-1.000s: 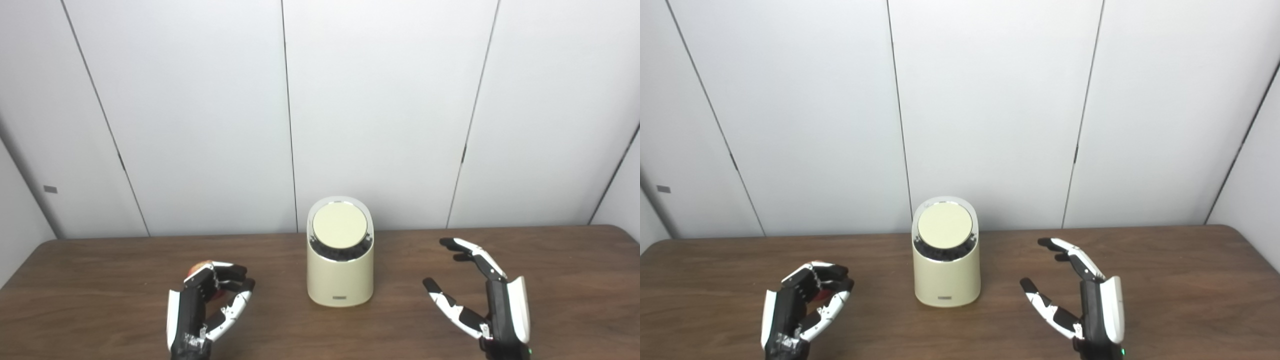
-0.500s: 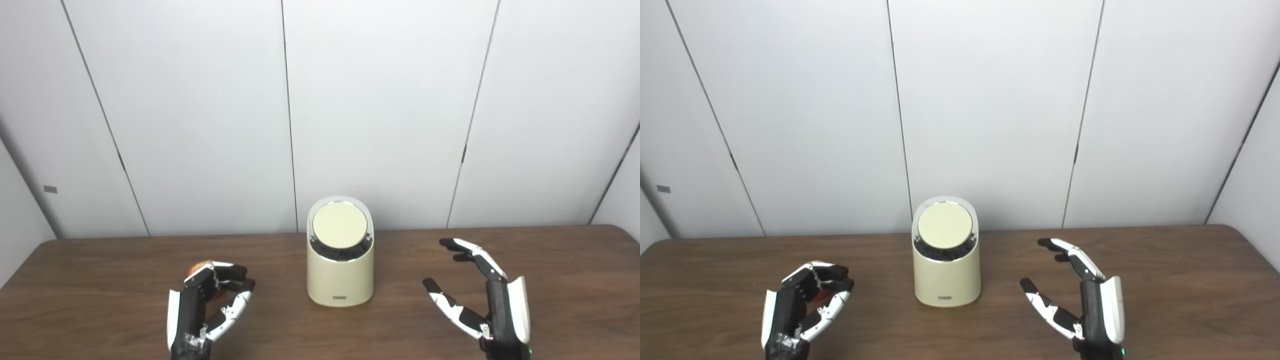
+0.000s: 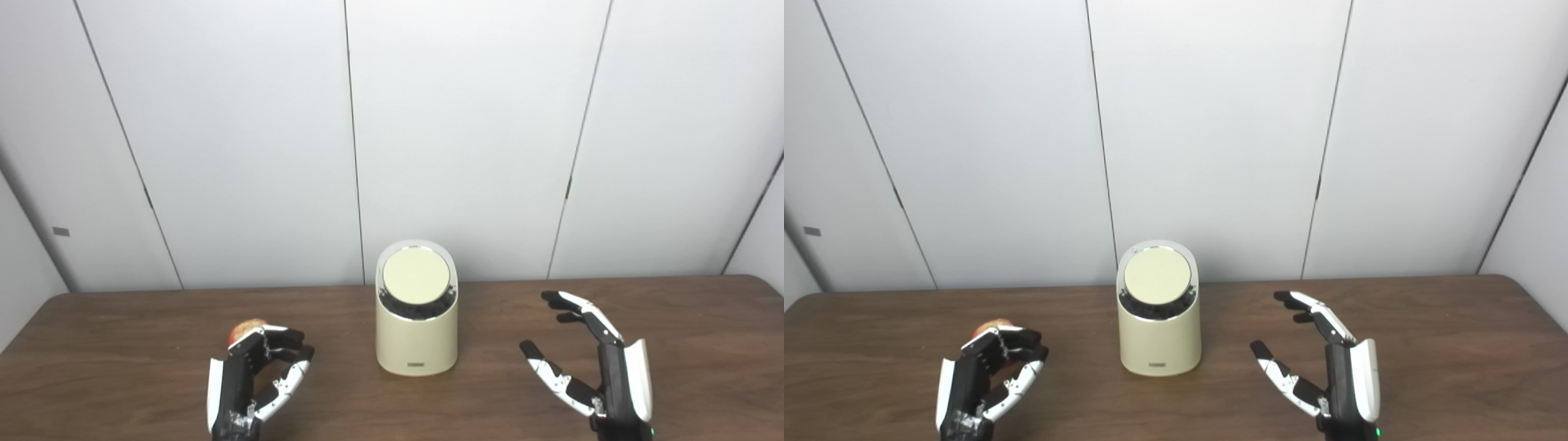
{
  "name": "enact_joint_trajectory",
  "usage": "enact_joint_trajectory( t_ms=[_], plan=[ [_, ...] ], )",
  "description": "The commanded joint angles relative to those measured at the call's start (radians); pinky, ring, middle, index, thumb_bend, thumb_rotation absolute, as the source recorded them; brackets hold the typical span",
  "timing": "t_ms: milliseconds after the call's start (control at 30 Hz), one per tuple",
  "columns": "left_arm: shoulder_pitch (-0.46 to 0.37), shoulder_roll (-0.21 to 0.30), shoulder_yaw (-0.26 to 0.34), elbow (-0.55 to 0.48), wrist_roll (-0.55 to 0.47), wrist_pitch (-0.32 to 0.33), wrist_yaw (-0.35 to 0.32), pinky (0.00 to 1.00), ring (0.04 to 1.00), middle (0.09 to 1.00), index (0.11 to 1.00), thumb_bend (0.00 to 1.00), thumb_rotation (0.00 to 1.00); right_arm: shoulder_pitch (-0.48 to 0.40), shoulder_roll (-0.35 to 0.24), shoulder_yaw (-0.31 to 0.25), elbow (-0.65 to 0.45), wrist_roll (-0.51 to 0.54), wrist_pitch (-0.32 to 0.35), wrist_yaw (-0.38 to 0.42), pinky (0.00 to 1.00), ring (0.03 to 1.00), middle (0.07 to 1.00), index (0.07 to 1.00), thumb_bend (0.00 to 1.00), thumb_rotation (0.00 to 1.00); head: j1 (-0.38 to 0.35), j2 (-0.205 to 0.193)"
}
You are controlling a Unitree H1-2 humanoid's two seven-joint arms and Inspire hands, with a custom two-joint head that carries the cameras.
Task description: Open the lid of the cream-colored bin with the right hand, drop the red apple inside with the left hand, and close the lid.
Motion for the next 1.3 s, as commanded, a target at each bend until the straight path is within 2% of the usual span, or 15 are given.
enact_joint_trajectory(
  t_ms=[0,67,100,200,300,433,500,600,833,1000,1100,1267],
  plan=[
    [-0.039,0.005,-0.001,-0.009,0.001,-0.042,-0.001,0.50,0.569,0.580,0.493,0.48,0.07,0.004,0.011,-0.009,-0.055,0.014,0.034,0.053,0.61,0.711,0.737,0.735,0.63,0.68,-0.001,-0.001],
    [-0.041,0.005,-0.001,-0.004,0.001,-0.044,-0.001,0.50,0.569,0.579,0.493,0.48,0.07,-0.018,0.013,-0.019,-0.126,0.031,0.090,0.112,0.64,0.731,0.752,0.742,0.73,0.79,0.001,-0.005],
    [-0.043,0.006,-0.002,0.000,0.001,-0.047,-0.002,0.51,0.569,0.580,0.493,0.48,0.07,-0.034,0.017,-0.022,-0.163,0.045,0.118,0.144,0.65,0.741,0.758,0.745,0.73,0.82,-0.001,-0.007],
    [-0.045,0.009,-0.005,0.007,0.005,-0.049,-0.003,0.51,0.569,0.581,0.493,0.48,0.07,-0.079,0.033,-0.027,-0.246,0.077,0.202,0.229,0.67,0.766,0.783,0.763,0.74,0.84,-0.005,-0.009],
    [-0.045,0.010,-0.007,0.011,0.001,-0.048,-0.005,0.51,0.567,0.582,0.493,0.48,0.07,-0.134,0.052,-0.027,-0.314,0.029,0.312,0.293,0.70,0.792,0.807,0.795,0.77,0.85,-0.005,-0.010],
    [-0.043,0.009,-0.010,0.013,0.006,-0.049,0.000,0.51,0.567,0.582,0.493,0.48,0.07,-0.209,0.079,-0.023,-0.378,-0.036,0.445,0.361,0.71,0.808,0.813,0.806,0.83,0.80,0.000,-0.009],
    [-0.043,0.009,-0.011,0.014,0.007,-0.052,-0.001,0.50,0.564,0.580,0.493,0.48,0.07,-0.246,0.100,-0.018,-0.385,-0.055,0.489,0.380,0.74,0.835,0.834,0.813,0.86,0.73,0.002,-0.009],
    [-0.042,0.009,-0.011,0.014,0.008,-0.051,-0.001,0.50,0.565,0.582,0.493,0.48,0.07,-0.287,0.117,-0.013,-0.377,-0.067,0.522,0.399,0.76,0.849,0.854,0.837,0.85,0.66,0.003,-0.009],
    [-0.045,0.005,-0.011,0.021,-0.001,-0.061,-0.001,0.50,0.561,0.578,0.493,0.48,0.07,-0.372,0.130,0.003,-0.317,-0.133,0.580,0.410,0.76,0.853,0.853,0.833,0.84,0.60,0.003,-0.013],
    [-0.045,0.001,-0.012,0.021,0.004,-0.060,0.000,0.50,0.567,0.581,0.493,0.48,0.07,-0.433,0.124,0.028,-0.254,-0.205,0.640,0.422,0.73,0.862,0.874,0.854,0.89,0.59,0.003,-0.014],
    [-0.047,0.000,-0.013,0.024,0.007,-0.063,0.000,0.50,0.565,0.582,0.493,0.48,0.07,-0.464,0.117,0.040,-0.202,-0.229,0.651,0.414,0.72,0.868,0.886,0.868,0.92,0.53,0.004,-0.017],
    [-0.047,-0.002,-0.016,0.030,0.011,-0.072,0.002,0.50,0.563,0.581,0.492,0.48,0.07,-0.508,0.110,0.040,-0.110,-0.185,0.663,0.446,0.57,0.807,0.931,0.914,0.93,0.43,0.008,-0.020]
  ],
)
